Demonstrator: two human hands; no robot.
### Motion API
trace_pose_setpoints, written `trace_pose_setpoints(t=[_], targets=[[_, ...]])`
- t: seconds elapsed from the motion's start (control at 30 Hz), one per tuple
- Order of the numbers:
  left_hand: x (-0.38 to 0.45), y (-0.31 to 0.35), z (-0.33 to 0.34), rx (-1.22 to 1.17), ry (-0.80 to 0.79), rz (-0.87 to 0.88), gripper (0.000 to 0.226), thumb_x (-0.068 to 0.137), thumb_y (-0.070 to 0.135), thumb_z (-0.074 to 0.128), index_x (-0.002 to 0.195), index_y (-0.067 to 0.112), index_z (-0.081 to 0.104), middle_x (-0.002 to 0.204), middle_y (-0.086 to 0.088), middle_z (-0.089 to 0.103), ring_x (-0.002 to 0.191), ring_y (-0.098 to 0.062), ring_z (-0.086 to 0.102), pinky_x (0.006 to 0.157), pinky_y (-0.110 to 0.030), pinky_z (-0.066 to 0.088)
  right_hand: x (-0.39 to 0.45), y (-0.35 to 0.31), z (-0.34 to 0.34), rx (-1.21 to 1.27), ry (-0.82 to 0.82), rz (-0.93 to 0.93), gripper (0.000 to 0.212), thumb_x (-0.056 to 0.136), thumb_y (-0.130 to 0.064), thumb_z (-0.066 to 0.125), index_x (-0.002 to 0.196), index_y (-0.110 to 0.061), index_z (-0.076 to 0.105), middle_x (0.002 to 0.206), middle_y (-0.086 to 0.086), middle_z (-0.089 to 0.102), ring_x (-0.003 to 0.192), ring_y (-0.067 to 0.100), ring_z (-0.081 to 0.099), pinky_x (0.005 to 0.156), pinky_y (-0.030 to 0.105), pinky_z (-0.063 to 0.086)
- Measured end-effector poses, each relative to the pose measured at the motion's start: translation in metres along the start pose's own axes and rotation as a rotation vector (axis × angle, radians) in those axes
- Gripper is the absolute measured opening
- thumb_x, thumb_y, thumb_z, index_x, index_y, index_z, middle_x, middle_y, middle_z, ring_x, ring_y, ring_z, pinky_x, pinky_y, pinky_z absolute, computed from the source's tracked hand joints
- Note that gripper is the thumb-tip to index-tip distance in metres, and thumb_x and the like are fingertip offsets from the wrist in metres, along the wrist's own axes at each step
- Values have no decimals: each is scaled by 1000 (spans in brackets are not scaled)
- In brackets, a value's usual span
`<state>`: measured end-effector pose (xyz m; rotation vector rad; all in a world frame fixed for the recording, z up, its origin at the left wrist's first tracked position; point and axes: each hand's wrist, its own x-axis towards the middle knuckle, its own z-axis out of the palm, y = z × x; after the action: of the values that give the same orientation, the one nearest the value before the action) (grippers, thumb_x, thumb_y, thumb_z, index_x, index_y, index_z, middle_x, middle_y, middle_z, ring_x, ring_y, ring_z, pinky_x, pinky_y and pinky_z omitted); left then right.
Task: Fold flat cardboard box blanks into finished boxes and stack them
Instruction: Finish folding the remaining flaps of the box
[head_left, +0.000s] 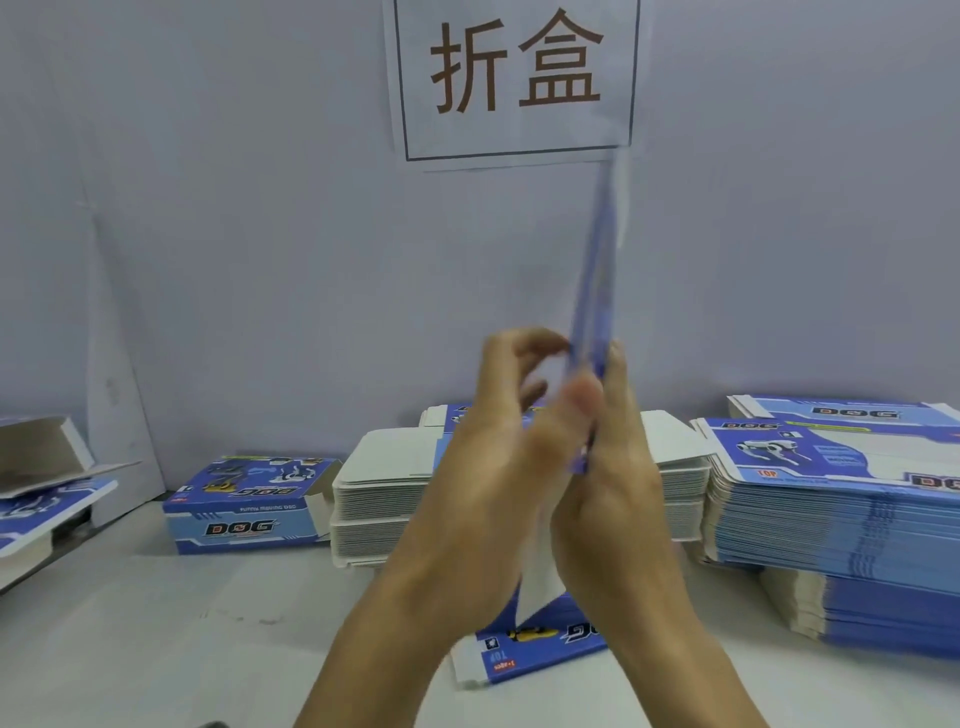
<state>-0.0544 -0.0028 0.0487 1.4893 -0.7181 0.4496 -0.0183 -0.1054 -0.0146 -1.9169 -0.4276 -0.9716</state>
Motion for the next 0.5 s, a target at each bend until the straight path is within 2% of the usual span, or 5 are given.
trace_pose_setpoints(t=[0.03, 0.1, 0.23, 0.37, 0.5], targets=[[4, 2, 1, -147, 126, -33, 28, 76, 18, 69, 98, 19, 52, 85, 6, 71, 91, -10, 73, 74, -22, 55, -2, -5, 3, -52, -27, -33, 89, 97, 6, 43, 157, -45, 2, 165, -9, 21, 135, 8, 42, 102, 13, 37], [1, 5, -4, -271, 185, -145, 40, 76, 31, 69, 113, 19, 59, 91, 3, 77, 83, -14, 76, 71, -30, 61, -7, -10, 11, -109, -103, -71, 108, 92, 8, 48, 147, -62, -13, 166, -18, -1, 143, 11, 33, 88, -8, 26], [-9, -2, -29, -171, 310, -294, 12, 94, 21, 65, 103, 25, 72, 90, -1, 79, 77, -24, 77, 58, -36, 62, -16, -12, 22, -95, -249, -113, 105, 97, -4, 52, 138, -69, -20, 159, -29, -15, 143, 8, 33, 76, -8, 36], [-6, -16, -44, -26, 320, -296, 15, 99, 20, 59, 91, 29, 68, 81, 5, 77, 71, -18, 76, 51, -30, 59, -12, -1, 5, 185, -397, -60, 94, 80, -2, 48, 151, -55, 15, 163, -26, 10, 147, -11, 8, 100, -2, 31], [-8, -25, -66, -85, 343, -345, 13, 92, 21, 67, 103, 22, 61, 87, 2, 78, 73, -20, 76, 50, -31, 58, 4, 11, -21, 371, -131, 148, 73, 77, -26, 48, 147, -46, 34, 144, -35, 40, 136, -10, 36, 107, 22, 40]])
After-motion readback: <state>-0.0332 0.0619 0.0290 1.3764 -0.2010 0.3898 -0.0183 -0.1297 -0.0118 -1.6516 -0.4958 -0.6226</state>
